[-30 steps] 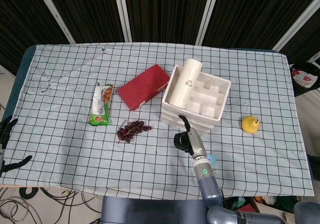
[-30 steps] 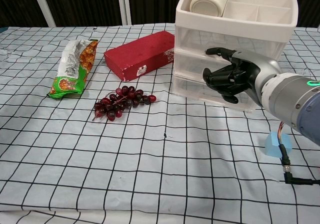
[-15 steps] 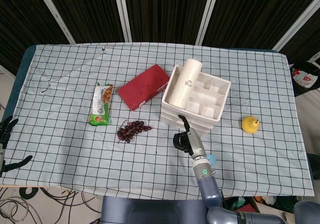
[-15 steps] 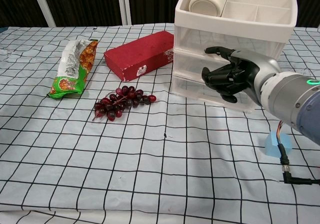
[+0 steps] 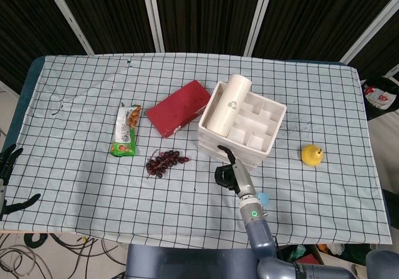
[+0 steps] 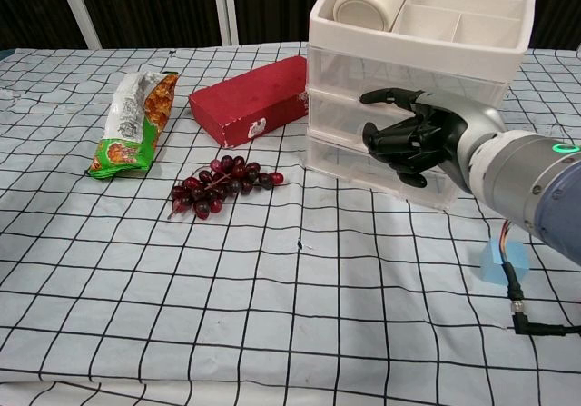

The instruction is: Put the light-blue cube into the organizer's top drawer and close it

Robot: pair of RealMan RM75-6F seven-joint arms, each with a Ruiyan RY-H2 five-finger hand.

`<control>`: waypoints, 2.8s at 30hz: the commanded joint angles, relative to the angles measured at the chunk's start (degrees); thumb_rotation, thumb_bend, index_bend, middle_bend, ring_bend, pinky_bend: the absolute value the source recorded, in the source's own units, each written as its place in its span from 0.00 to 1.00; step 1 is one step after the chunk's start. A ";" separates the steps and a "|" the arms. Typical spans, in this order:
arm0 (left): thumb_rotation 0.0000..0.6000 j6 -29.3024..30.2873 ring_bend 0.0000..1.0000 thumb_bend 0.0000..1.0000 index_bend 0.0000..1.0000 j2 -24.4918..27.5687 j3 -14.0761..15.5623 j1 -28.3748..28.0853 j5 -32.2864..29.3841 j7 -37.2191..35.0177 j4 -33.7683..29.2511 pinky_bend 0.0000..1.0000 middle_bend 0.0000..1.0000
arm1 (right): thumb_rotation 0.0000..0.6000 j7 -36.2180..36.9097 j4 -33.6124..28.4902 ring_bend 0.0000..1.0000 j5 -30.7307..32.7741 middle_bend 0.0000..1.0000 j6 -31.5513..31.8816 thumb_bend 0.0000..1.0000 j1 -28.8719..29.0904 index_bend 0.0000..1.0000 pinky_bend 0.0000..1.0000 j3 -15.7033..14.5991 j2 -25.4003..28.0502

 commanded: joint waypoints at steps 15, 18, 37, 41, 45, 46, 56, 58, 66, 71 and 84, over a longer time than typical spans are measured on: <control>1.00 0.08 0.00 0.01 0.00 -0.08 0.12 0.04 0.18 0.39 -0.09 0.00 0.00 | 1.00 -0.23 -5.38 0.88 -1.89 0.81 -0.15 0.61 -2.09 0.15 0.89 -5.20 2.52; 1.00 0.13 0.00 0.01 0.00 -0.11 0.12 0.05 0.21 0.43 -0.07 0.00 0.00 | 1.00 -0.69 -5.59 0.88 -2.52 0.81 -0.13 0.61 -2.28 0.07 0.89 -6.09 2.92; 1.00 0.12 0.00 0.01 0.00 -0.35 0.21 0.02 0.37 0.87 0.00 0.00 0.00 | 1.00 -5.00 -14.92 0.88 -17.83 0.81 3.23 0.61 -5.94 0.03 0.89 -15.23 9.67; 1.00 0.16 0.00 0.01 0.00 -0.40 0.24 0.01 0.47 1.11 -0.05 0.00 0.00 | 1.00 -8.01 -15.63 0.88 -21.76 0.81 6.00 0.61 -6.35 0.03 0.89 -15.03 10.86; 1.00 0.09 0.00 0.01 0.00 -0.48 0.28 -0.03 0.52 1.21 -0.10 0.00 0.00 | 1.00 -8.87 -16.07 0.88 -20.94 0.81 7.85 0.61 -6.66 0.04 0.89 -12.93 11.45; 1.00 0.12 0.00 0.01 0.00 -0.49 0.28 -0.03 0.56 1.23 -0.09 0.00 0.00 | 1.00 -8.95 -16.03 0.88 -20.65 0.81 8.06 0.61 -6.67 0.05 0.89 -12.50 11.57; 1.00 0.17 0.00 0.01 0.00 -0.67 0.27 -0.10 0.70 1.51 -0.08 0.00 0.00 | 1.00 -10.60 -15.11 0.88 -15.98 0.81 8.45 0.61 -6.64 0.14 0.89 -10.52 12.62; 1.00 0.24 0.00 0.01 0.00 -0.68 0.24 -0.10 0.73 1.50 -0.08 0.00 0.00 | 1.00 -10.63 -14.75 0.88 -15.34 0.81 8.33 0.61 -6.65 0.15 0.89 -10.44 12.66; 1.00 0.21 0.00 0.01 0.00 -0.64 0.26 -0.11 0.72 1.35 -0.12 0.00 0.00 | 1.00 -10.53 -14.06 0.88 -15.15 0.81 8.27 0.61 -6.78 0.15 0.89 -10.63 12.38; 1.00 0.24 0.00 0.01 0.00 -0.62 0.26 -0.12 0.75 1.30 -0.17 0.00 0.00 | 1.00 -11.05 -13.00 0.88 -13.77 0.81 8.21 0.61 -6.69 0.20 0.89 -10.32 12.25; 1.00 0.21 0.00 0.01 0.00 -0.64 0.31 -0.15 0.80 1.15 -0.22 0.00 0.00 | 1.00 -10.59 -15.05 0.88 -14.83 0.81 7.79 0.61 -7.48 0.43 0.89 -12.20 12.62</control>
